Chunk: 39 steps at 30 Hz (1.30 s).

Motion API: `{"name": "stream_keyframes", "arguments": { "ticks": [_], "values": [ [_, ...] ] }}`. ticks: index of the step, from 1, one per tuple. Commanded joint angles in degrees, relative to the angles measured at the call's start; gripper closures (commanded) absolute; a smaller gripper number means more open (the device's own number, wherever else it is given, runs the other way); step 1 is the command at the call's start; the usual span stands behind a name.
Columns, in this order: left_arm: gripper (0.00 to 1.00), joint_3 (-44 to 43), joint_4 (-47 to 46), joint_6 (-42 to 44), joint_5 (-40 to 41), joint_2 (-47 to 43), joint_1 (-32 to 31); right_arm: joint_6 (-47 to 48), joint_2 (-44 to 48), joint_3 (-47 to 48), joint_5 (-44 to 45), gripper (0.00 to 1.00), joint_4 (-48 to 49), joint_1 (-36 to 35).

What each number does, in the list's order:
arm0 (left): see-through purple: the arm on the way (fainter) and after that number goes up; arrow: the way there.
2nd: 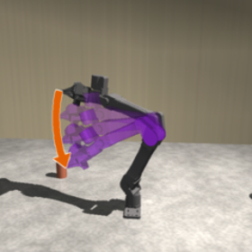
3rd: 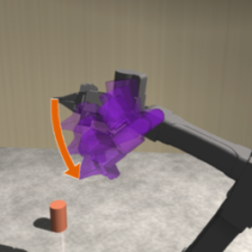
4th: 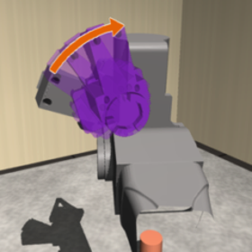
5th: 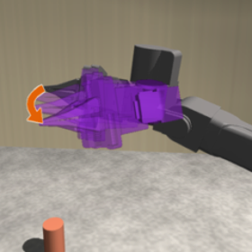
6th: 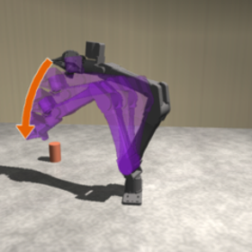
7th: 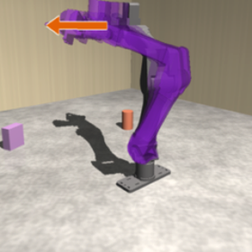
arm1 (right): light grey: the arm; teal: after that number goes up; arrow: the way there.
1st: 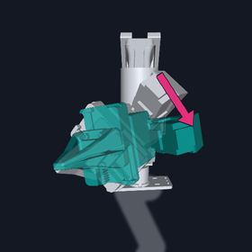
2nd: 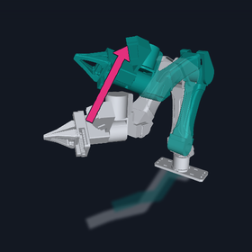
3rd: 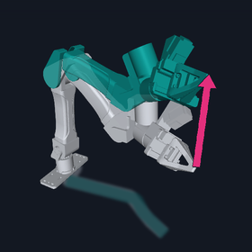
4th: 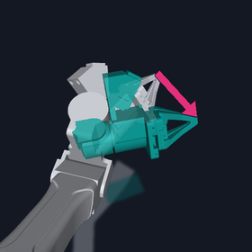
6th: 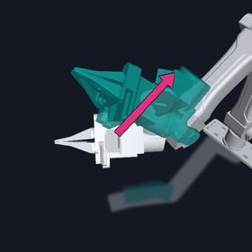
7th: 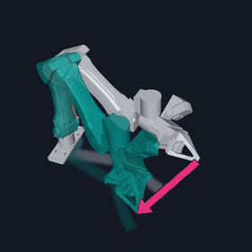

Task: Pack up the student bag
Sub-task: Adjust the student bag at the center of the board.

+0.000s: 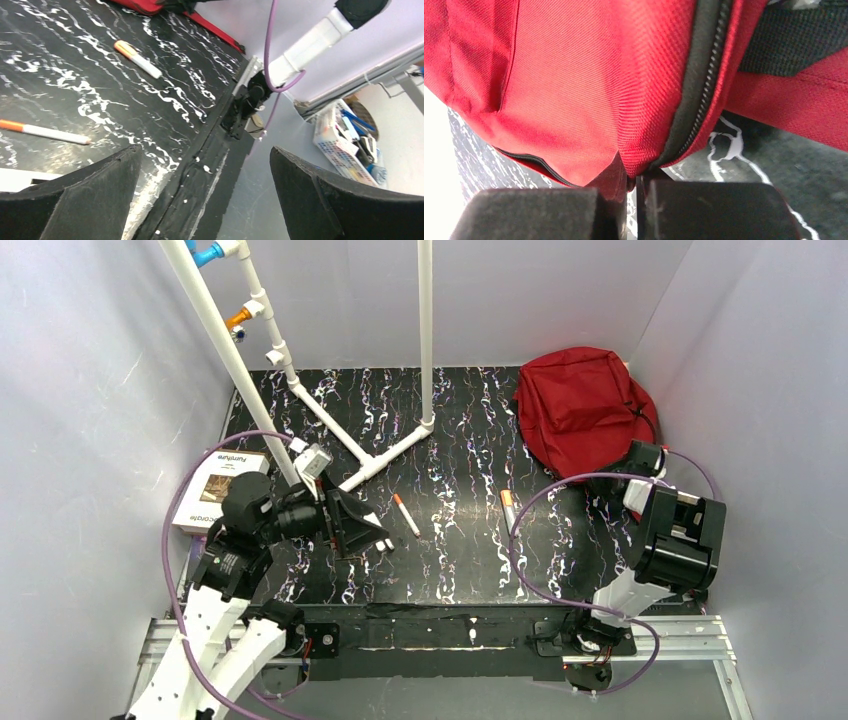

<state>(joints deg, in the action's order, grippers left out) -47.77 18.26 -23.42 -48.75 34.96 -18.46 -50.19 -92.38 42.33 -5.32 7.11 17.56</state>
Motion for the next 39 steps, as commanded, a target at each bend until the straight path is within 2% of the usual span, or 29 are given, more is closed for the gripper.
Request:
{"name": "stream_keyframes", "arguments": {
  "ticks": [1,4,8,10,13,17,21,26,37,39],
  "values": [
    [0.01,1.2,-6.7,-3.5,3.2,1.8,-7.4,6.3,3.3,1.2,-4.4,0.99,-2.0,-4.5],
    [0.01,1.2,-8.2,-3.0,11.7,5.7,-17.3,9.1,10.1,0.2,-9.3,0.99,-5.6,-9.1],
    [0.01,-0.6,-9.8,-3.0,30.0,14.4,-32.8,8.1,17.5,2.5,-15.1,0.99,-14.6,-15.9],
    [0.01,-2.3,-10.2,-6.9,40.3,20.1,-36.9,6.4,23.2,2.4,-16.0,0.99,-18.9,-17.3],
    [0.01,-3.3,-12.1,-20.3,49.8,26.5,-37.6,3.1,31.0,-0.6,-17.1,0.99,-22.0,-19.2],
    [0.01,-3.4,-19.9,-33.0,50.5,33.6,-37.7,1.1,38.9,-4.2,-17.6,0.99,-25.2,-22.5],
    [0.01,-7.4,-20.8,-41.9,52.2,40.4,-37.6,-0.5,44.6,-7.6,-17.4,0.99,-25.7,-23.6],
    [0.01,-10.5,-22.0,-52.3,52.9,47.7,-37.7,-1.1,47.0,-9.5,-19.8,0.99,-24.7,-23.9],
    [0.01,-17.4,-22.1,-56.7,52.8,59.5,-37.8,3.5,49.0,-5.3,-22.9,0.99,-28.5,-24.3],
    [0.18,-18.2,-22.1,-56.2,53.3,60.7,-37.8,4.1,49.7,-5.5,-23.3,0.99,-29.2,-24.4]
  ]
}}
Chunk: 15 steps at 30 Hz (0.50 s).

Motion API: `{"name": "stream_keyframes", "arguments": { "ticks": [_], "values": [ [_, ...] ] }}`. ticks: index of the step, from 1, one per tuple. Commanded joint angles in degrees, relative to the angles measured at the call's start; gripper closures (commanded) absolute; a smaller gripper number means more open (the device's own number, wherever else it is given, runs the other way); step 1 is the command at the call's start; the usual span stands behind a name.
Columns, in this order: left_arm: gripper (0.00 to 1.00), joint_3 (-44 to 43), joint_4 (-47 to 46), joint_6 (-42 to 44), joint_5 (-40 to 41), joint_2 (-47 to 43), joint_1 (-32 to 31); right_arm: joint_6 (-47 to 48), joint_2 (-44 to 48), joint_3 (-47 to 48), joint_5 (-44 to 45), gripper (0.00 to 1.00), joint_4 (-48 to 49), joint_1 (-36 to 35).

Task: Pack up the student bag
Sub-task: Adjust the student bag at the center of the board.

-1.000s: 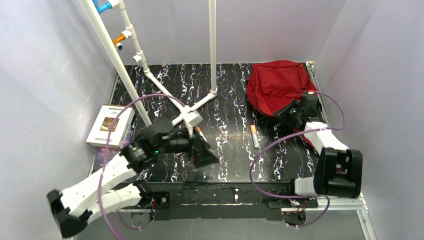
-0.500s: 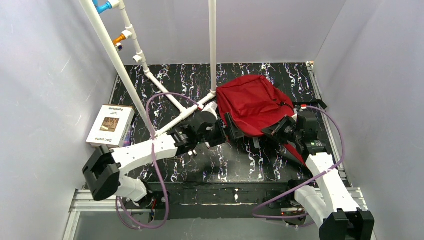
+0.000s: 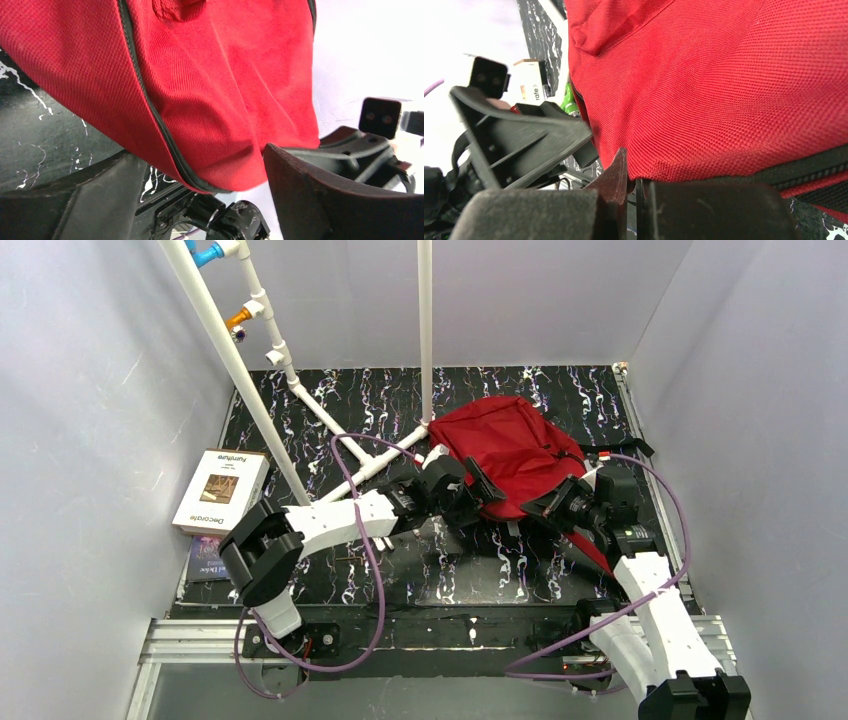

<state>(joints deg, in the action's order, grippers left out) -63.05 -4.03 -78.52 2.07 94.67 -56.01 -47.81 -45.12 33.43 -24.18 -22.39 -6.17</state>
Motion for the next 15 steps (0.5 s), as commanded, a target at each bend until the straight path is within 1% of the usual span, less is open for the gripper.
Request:
{"name": "stream_keyframes", "arguments": {
  "ticks": [1,2,3,4,5,6,7,9,10,11,12,13,14,15],
  "values": [
    [0.3,-3.3,0.1,-0.2,2.7,1.4,-0.2,2.0,2.8,3.2,-4.8,0.99,0.1,-0.7],
    [0.42,-3.5,0.0,0.8,2.6,1.7,-0.2,2.5,3.0,3.0,-5.1,0.99,-0.1,-0.7],
    [0.58,-3.6,-0.1,2.5,2.6,1.6,-0.2,3.5,3.2,3.0,-5.7,0.99,-0.3,-0.7],
    [0.78,-3.6,-0.1,4.6,2.9,1.1,-0.3,5.4,3.2,3.2,-6.4,0.96,-0.1,-0.7],
    [0.91,-3.4,-0.1,7.0,3.4,0.2,-0.3,8.0,2.8,3.9,-7.3,0.89,-0.5,-0.6],
    [0.96,-2.5,-0.1,7.6,4.1,-0.9,-0.3,11.8,2.1,5.4,-7.5,0.83,-3.2,-0.6],
    [1.0,-1.4,-0.1,7.7,5.2,-2.3,-0.2,16.0,1.0,7.8,-6.9,0.75,-7.2,-0.6],
    [1.0,1.2,-0.3,5.9,6.5,-4.8,0.4,22.4,-0.7,11.9,-2.9,0.53,-14.9,-0.6],
    [1.0,2.3,-1.4,4.1,4.4,-5.8,1.2,23.7,-0.7,13.1,-1.1,0.42,-17.2,-0.6],
    [1.0,3.6,-4.5,2.2,1.4,-5.8,2.5,24.1,-0.3,14.0,1.2,0.29,-19.0,-0.6],
    [1.0,6.0,-9.4,-0.7,-2.5,-5.5,4.3,23.8,1.0,15.1,3.3,0.2,-20.4,-0.6],
    [1.0,7.8,-15.2,-4.5,-5.8,-4.7,5.3,22.6,2.1,15.7,5.2,0.09,-21.3,-0.6],
    [1.0,9.4,-21.5,-8.3,-8.3,-3.9,6.3,20.7,3.2,16.4,8.1,0.02,-22.5,-0.6],
    [1.0,11.2,-31.1,-14.5,-10.9,-2.0,7.1,15.5,4.6,17.2,13.5,0.02,-25.4,-0.6]
  ]
}}
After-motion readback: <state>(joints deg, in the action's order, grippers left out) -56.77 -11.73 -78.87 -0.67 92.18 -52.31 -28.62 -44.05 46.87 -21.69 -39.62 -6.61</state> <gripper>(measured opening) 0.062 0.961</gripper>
